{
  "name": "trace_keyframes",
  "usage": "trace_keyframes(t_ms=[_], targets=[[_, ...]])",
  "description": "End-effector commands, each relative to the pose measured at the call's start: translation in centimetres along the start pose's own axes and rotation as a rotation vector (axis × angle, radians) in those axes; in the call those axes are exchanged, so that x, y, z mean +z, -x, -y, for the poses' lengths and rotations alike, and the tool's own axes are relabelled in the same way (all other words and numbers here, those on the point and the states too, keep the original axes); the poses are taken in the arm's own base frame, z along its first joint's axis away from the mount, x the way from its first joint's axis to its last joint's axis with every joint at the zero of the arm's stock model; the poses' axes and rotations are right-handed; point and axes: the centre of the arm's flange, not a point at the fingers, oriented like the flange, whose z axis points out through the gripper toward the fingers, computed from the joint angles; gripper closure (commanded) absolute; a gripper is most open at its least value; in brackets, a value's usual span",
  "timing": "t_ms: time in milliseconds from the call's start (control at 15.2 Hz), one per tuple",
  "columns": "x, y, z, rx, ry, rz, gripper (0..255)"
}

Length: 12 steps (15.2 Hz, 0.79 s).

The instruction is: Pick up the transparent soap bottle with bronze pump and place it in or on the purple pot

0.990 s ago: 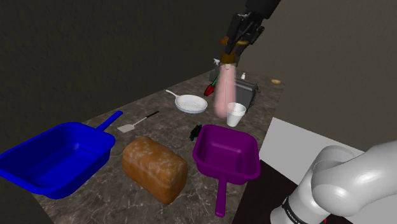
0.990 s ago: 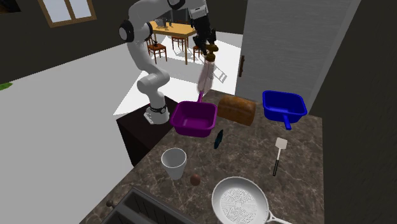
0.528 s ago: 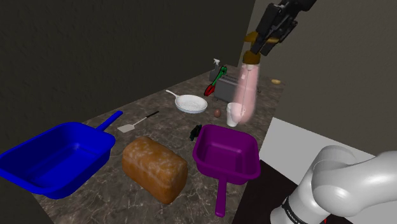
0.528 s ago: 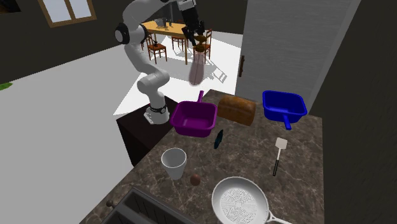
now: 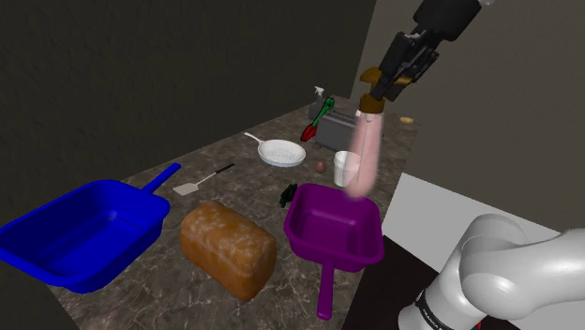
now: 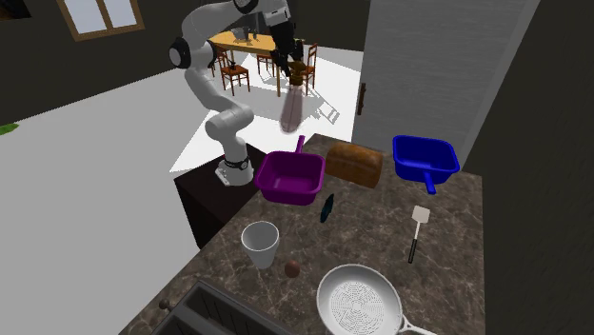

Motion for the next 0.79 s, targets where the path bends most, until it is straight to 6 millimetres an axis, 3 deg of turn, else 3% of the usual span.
trace_keyframes(t_ms=[0,726], targets=[[0.9,0.3,-0.1,0.0,0.0,-0.001,255],[6.4,2.0,-0.8,0.0,0.0,-0.001,255]])
